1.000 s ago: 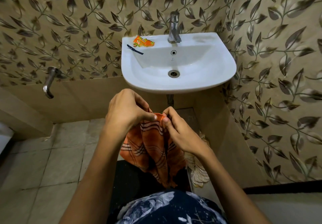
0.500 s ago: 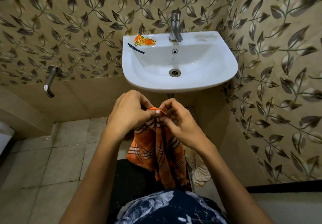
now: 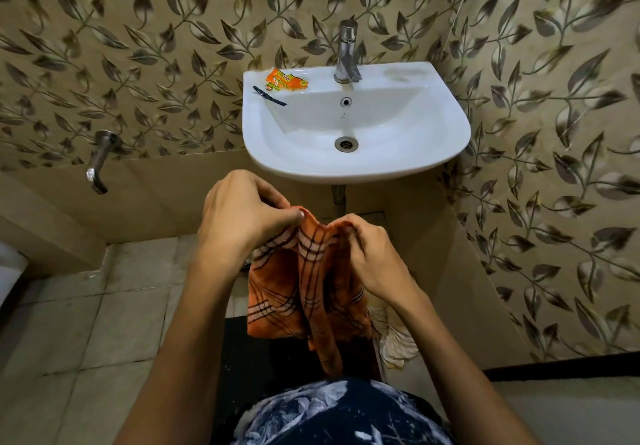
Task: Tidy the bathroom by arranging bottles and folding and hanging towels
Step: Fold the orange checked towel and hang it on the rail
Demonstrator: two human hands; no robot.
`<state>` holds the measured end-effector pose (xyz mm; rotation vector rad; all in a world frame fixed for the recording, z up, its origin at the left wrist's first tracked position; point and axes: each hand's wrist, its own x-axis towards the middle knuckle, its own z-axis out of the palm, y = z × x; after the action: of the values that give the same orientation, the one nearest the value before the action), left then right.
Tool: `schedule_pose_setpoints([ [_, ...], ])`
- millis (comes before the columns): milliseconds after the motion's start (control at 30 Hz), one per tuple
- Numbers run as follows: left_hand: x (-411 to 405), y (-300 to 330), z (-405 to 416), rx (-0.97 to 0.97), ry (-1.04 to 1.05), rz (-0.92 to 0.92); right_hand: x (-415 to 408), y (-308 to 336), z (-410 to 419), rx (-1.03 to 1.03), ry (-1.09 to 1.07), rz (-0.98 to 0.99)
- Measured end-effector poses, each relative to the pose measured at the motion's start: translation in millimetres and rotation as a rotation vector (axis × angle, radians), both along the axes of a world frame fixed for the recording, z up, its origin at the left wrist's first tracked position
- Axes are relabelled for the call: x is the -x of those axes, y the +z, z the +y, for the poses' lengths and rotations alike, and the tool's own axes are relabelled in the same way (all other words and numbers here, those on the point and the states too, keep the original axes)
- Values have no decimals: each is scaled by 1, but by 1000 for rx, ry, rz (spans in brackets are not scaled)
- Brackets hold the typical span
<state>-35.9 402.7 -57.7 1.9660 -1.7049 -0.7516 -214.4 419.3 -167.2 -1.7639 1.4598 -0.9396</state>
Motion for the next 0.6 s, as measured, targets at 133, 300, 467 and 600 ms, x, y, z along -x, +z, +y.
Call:
schedule_pose_setpoints([
  [133, 5, -6, 0, -145, -116, -17, -8, 18, 6, 4, 47, 29],
  [300, 13, -9, 4, -216, -323, 6, -12, 34, 8, 64, 82, 84],
  [467, 14, -15, 4, -104, -291, -21, -10, 33, 9, 104, 18, 30],
  [600, 19, -15, 7, 9, -187, -44, -5, 29, 8, 122, 19, -2],
])
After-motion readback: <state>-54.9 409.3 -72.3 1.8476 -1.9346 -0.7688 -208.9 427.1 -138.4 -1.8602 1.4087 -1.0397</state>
